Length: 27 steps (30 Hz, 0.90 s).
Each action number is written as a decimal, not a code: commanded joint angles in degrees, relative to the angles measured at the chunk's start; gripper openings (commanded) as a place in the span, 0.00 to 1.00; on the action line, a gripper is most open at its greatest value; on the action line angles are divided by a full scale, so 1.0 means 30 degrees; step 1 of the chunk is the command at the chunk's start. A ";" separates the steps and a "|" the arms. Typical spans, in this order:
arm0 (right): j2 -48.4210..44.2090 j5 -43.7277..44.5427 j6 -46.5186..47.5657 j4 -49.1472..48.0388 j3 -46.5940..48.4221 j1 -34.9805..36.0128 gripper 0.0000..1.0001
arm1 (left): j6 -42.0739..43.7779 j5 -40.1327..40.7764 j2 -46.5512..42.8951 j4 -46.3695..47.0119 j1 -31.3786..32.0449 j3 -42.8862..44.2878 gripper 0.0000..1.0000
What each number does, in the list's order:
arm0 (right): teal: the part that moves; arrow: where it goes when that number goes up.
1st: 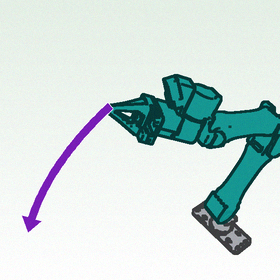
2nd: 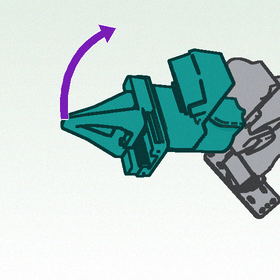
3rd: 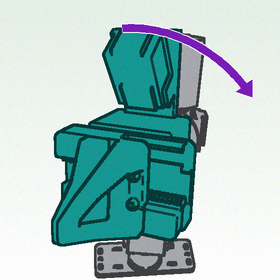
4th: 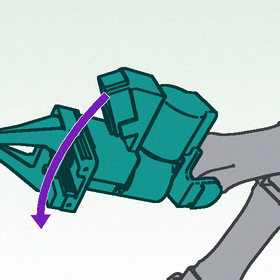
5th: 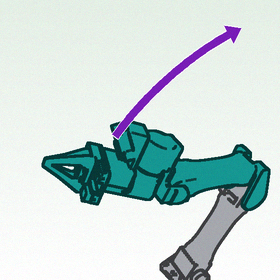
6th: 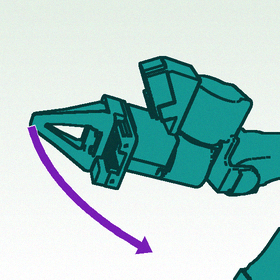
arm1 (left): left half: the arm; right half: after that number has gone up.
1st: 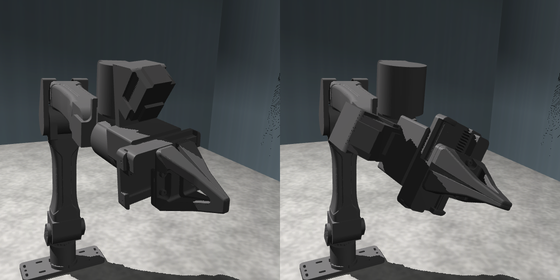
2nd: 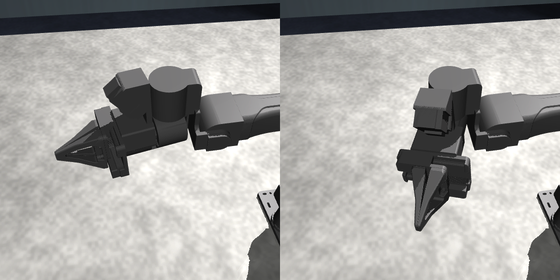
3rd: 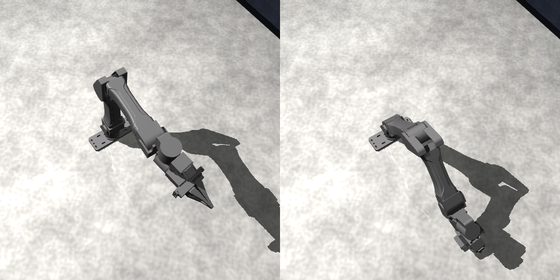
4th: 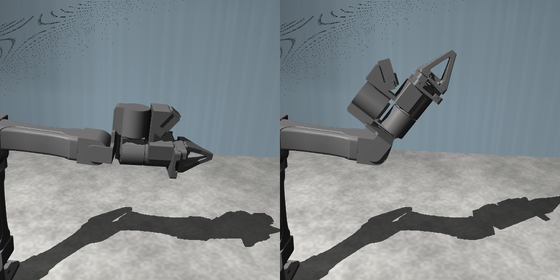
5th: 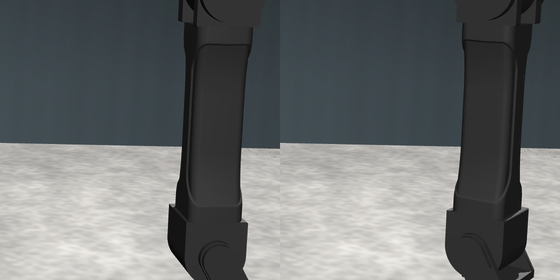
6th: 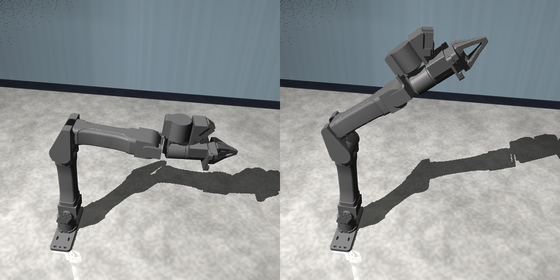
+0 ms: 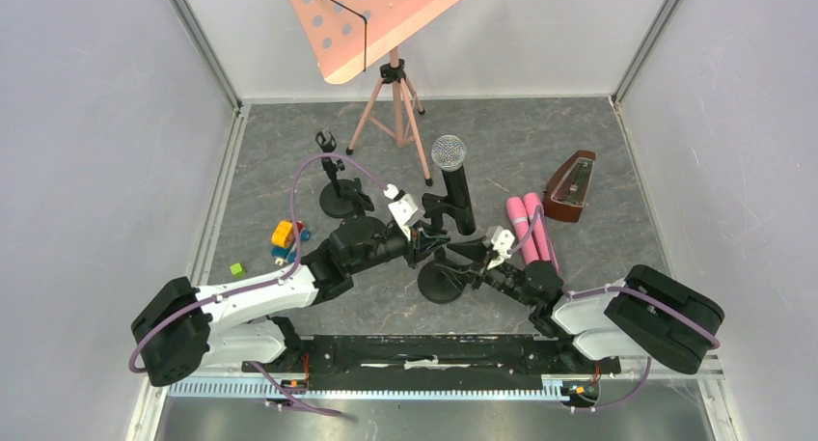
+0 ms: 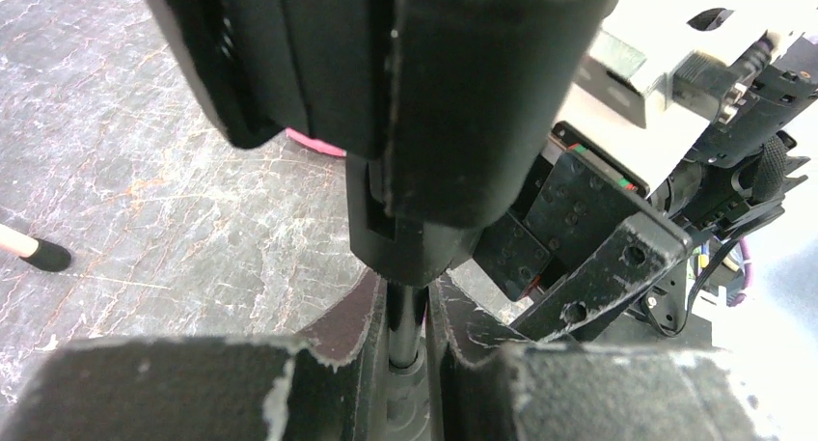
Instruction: Remove the microphone from the stand
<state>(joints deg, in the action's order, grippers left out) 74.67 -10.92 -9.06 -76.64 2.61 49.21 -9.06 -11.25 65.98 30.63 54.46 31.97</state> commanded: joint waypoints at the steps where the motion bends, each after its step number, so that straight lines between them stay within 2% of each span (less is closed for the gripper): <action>1: 0.0129 0.0436 -0.1355 -0.4075 -0.0543 -0.0240 0.58 | -0.0437 -0.0997 0.0240 0.0785 0.0113 0.0926 0.02; 6: 0.0804 0.0710 -0.1396 -0.3125 0.0092 -0.0231 0.46 | -0.0495 -0.1145 0.0551 0.0788 0.0127 0.1178 0.02; 10: 0.1209 0.0971 -0.1178 -0.2099 0.0571 -0.0231 0.20 | -0.0554 -0.0953 0.0589 0.0820 0.0122 0.1161 0.02; 13: 0.1242 0.1534 -0.0546 -0.0305 0.1160 -0.0217 0.18 | -0.0536 -0.0563 0.0452 0.1115 0.0127 0.0965 0.02; 19: 0.0946 0.3707 -0.0227 -0.0197 0.1087 0.0120 0.06 | -0.0783 -0.0154 0.0585 0.1113 0.0126 0.0999 0.02; 27: 0.1315 1.1827 0.3463 -0.0919 0.1838 0.3937 0.02 | -0.1316 0.0852 0.0766 0.0704 0.0127 0.1329 0.02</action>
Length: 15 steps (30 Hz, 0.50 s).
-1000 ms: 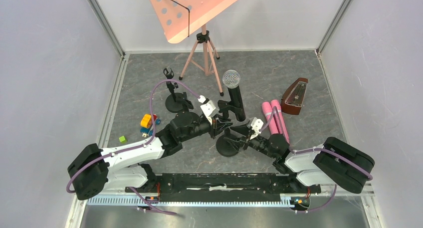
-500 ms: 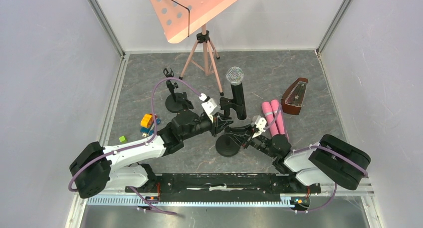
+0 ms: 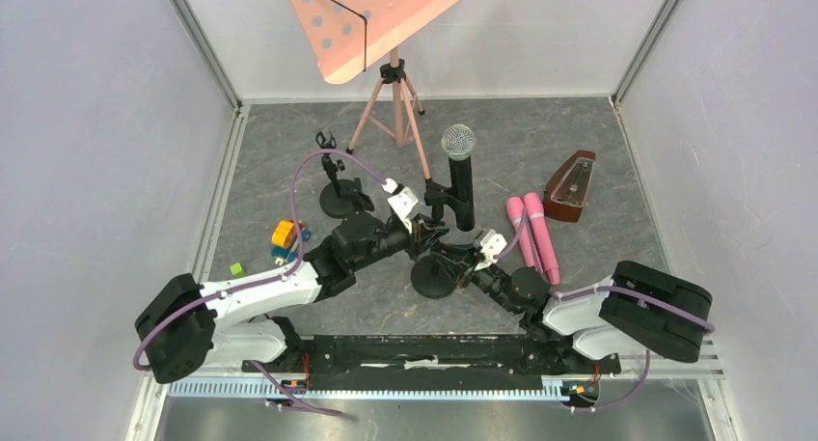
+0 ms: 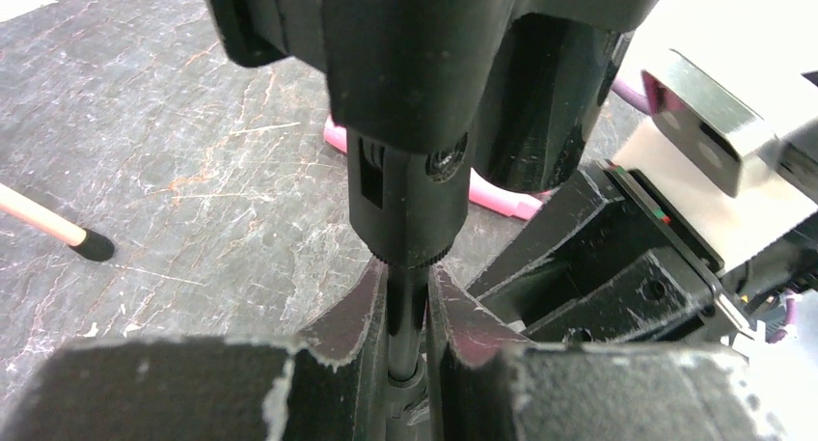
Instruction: Remove the microphone from the stand
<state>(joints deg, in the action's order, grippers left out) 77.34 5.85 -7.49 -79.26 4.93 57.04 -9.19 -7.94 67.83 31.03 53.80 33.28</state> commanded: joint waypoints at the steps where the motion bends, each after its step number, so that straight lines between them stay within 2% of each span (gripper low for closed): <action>1: 0.0578 0.7183 0.3322 -0.0357 0.1256 0.1857 0.02 | -0.1301 -0.0127 0.0139 0.0357 0.0339 0.0968 0.02; 9: 0.2269 1.2441 0.4847 -0.4115 0.1676 0.4355 0.00 | -0.1831 0.0865 -0.0078 -0.0414 0.0347 0.1067 0.02; 11: 0.2523 1.3002 0.4984 -0.5025 0.1584 0.4591 0.00 | -0.2046 0.0978 -0.0096 -0.0508 0.0344 0.1090 0.02; 15: 0.2530 1.2231 0.4574 -0.5772 0.1116 0.4602 0.13 | -0.2060 0.1007 -0.0285 -0.1135 0.0347 0.1310 0.02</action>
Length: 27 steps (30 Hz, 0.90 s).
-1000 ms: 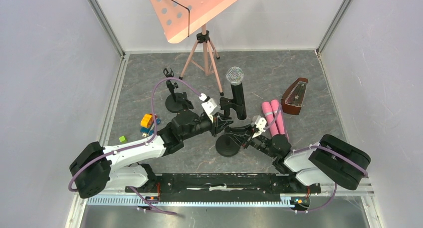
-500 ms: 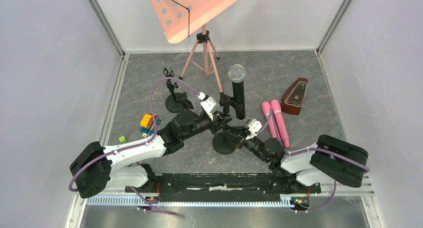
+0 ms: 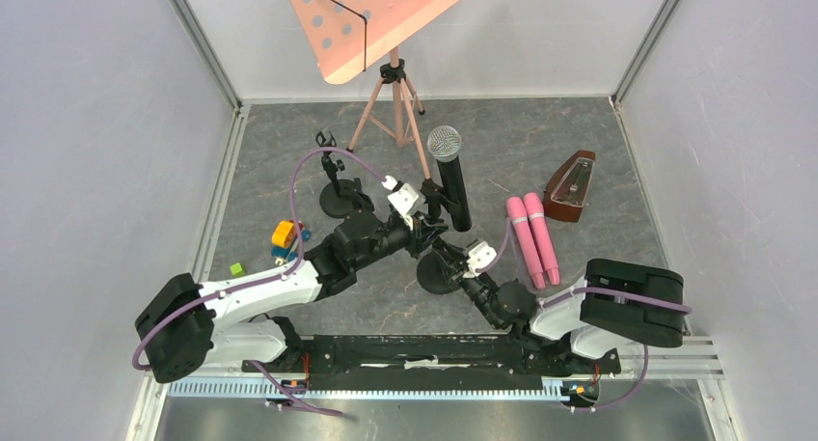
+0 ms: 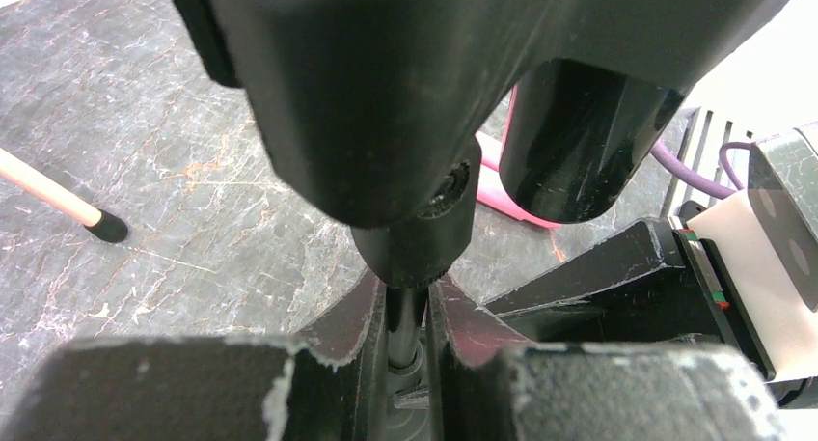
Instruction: Remove the microphone from the stand
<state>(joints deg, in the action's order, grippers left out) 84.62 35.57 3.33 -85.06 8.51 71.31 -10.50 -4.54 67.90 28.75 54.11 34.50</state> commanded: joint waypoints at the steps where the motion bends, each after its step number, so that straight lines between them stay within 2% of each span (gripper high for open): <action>1: 0.0016 0.2007 0.0913 -0.4018 -0.0285 -0.0242 0.20 | -0.1599 -0.0111 -0.0401 -0.0457 0.0244 0.0889 0.02; 5: -0.0849 -0.0267 0.0201 -0.2650 -0.0742 -0.1233 0.39 | -0.1466 -0.0067 -0.0692 -0.0706 0.0245 0.0894 0.02; 9: -0.2310 -0.5688 -0.3175 -0.1585 -0.1539 -0.3645 0.55 | -0.1362 -0.0319 -0.0634 -0.0988 0.0246 0.1128 0.02; 11: -0.2753 -0.6874 -0.3775 -0.1848 -0.1973 -0.4333 0.60 | -0.1461 -0.0456 -0.0542 -0.0913 0.0238 0.1124 0.02; 18: -0.3362 -1.1559 -0.4621 -0.1357 -0.2271 -0.5891 0.63 | -0.1885 -0.1645 0.0000 -0.0854 0.0261 0.1505 0.02; 27: -0.1943 -1.3898 -0.5072 -0.0308 -0.1159 -0.6336 0.60 | -0.2241 -0.2297 -0.0756 -0.1283 0.0246 0.1714 0.02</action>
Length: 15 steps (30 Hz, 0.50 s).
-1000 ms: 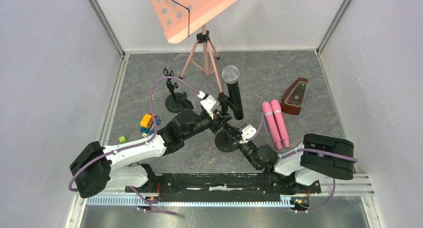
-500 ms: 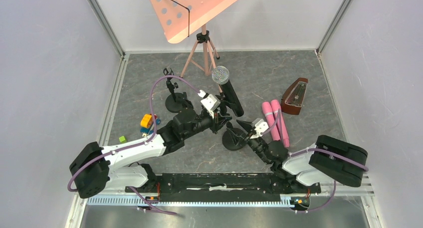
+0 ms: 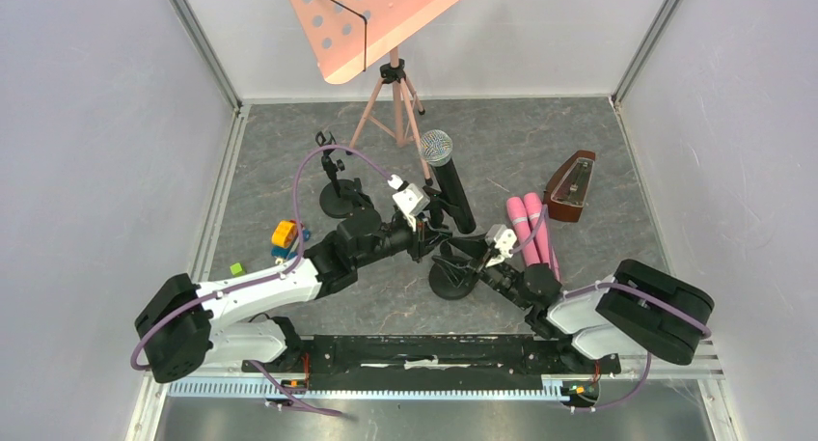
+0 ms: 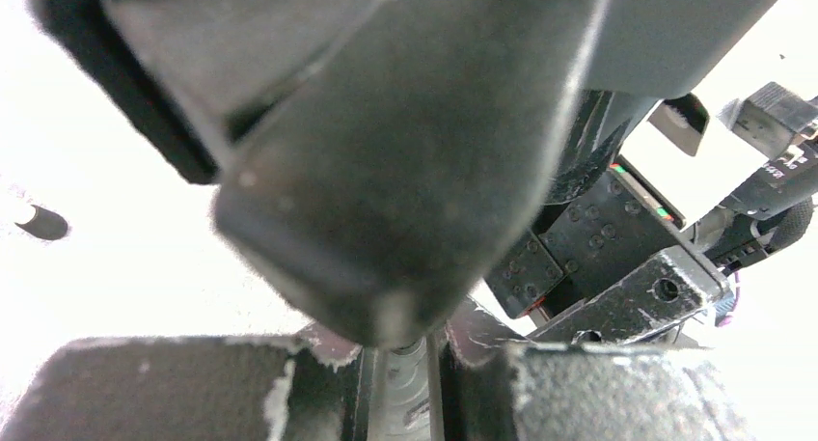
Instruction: Remove the microphone from the stand
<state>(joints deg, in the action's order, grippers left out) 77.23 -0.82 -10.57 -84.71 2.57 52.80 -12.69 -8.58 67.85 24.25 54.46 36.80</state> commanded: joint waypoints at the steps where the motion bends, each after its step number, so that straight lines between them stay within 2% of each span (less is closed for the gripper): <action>1: 0.0668 -0.1996 -0.0488 -0.0400 0.0893 -0.0167 0.59 | -0.1484 -0.0924 -0.0900 0.0129 0.0135 0.0933 0.02; 4: 0.0960 -0.2365 -0.0637 -0.0417 0.1044 -0.0242 0.55 | -0.1360 -0.0763 -0.1265 -0.0130 0.0143 0.0804 0.02; 13: 0.1609 -0.2737 -0.1043 -0.0917 0.1114 -0.0397 0.25 | -0.1089 -0.0588 -0.1782 -0.0291 0.0129 0.0495 0.02; 15: 0.1857 -0.3207 -0.1219 -0.1307 0.1135 -0.0458 0.18 | -0.0918 -0.0825 -0.1809 -0.0235 0.0125 0.0424 0.09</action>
<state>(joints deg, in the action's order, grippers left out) 81.30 -7.99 -12.82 -85.06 4.73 51.96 -13.96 -9.32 65.01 19.77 54.50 36.84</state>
